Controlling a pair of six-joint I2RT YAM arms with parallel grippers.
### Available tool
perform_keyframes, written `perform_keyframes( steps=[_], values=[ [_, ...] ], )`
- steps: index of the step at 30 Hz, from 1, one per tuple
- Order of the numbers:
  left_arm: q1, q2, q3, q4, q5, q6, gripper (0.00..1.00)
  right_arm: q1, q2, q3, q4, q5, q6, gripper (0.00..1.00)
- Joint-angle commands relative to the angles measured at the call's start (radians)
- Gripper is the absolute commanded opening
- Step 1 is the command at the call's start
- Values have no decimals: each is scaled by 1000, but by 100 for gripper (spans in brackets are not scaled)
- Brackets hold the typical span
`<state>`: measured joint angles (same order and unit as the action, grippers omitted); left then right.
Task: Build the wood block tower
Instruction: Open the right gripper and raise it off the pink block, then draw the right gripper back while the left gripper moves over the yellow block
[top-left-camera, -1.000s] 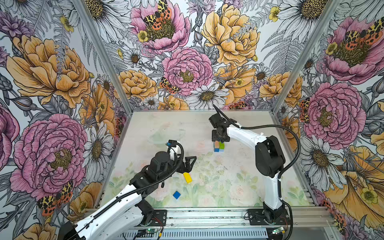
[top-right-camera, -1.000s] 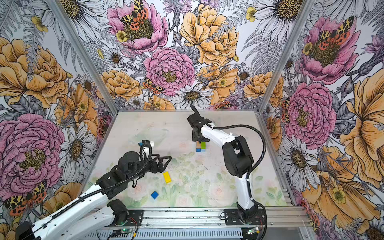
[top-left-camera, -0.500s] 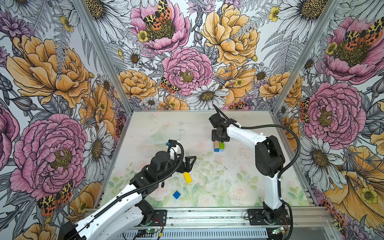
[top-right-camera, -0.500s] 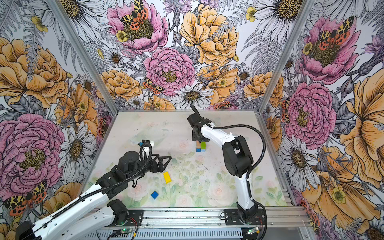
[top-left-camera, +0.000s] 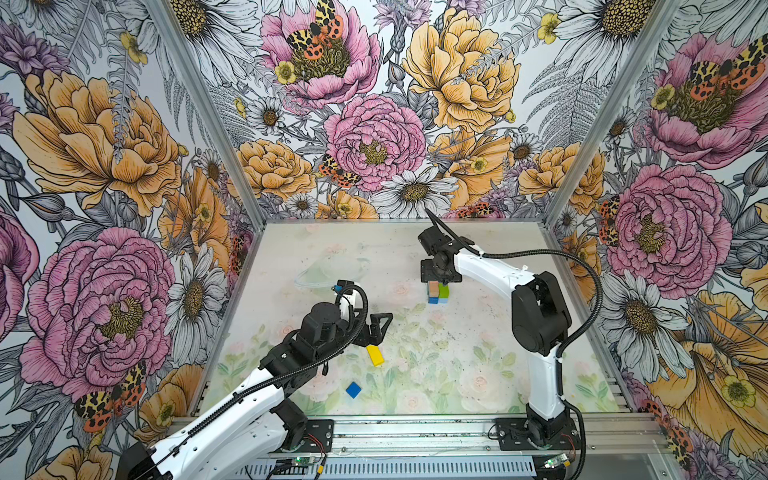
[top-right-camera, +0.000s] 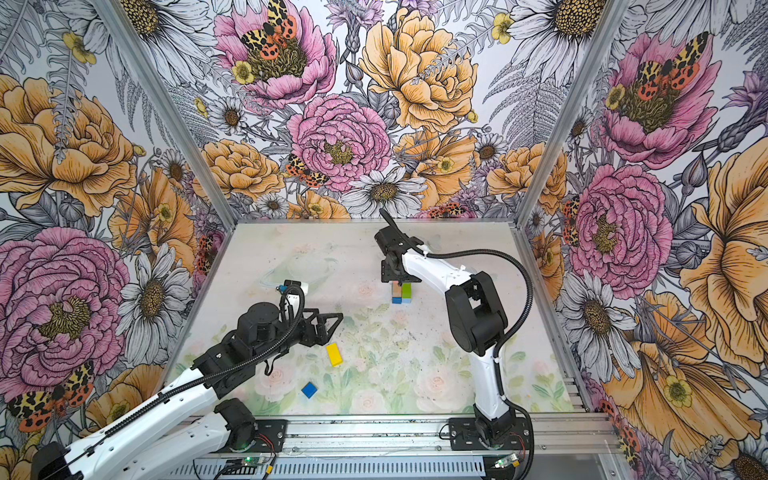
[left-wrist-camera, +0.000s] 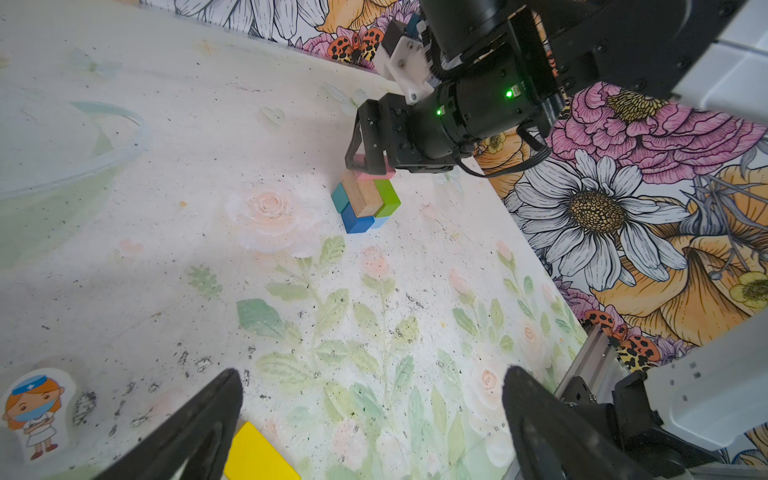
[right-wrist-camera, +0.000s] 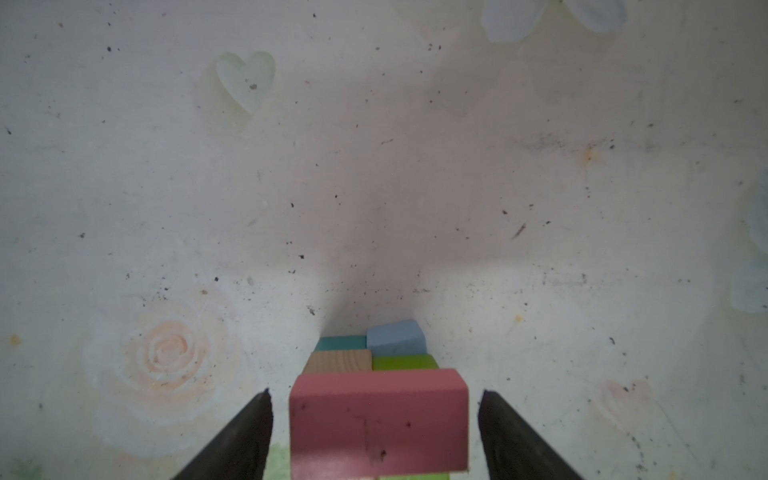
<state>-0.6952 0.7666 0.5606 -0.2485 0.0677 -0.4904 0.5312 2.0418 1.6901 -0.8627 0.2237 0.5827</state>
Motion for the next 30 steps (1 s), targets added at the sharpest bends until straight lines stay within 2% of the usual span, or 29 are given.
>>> perform_keyframes(
  steps=[1,4,8,16,24,30],
  values=[
    [5,-34,-10,-64,-42,-15,99,18,-119,-20,5,9,-8,80],
    [2,-51,-21,-126,-92,-51,99,41,-192,-54,4,2,-7,80],
    [-17,-86,-72,-155,-103,-126,99,83,-307,-128,4,9,-5,80],
    [-146,-172,-161,-219,-186,-268,96,137,-537,-344,4,3,18,81],
    [-276,-171,-220,-194,-268,-401,94,160,-717,-521,15,-8,38,82],
    [-326,-82,-255,-59,-270,-442,94,162,-844,-629,34,-28,49,82]
  ],
)
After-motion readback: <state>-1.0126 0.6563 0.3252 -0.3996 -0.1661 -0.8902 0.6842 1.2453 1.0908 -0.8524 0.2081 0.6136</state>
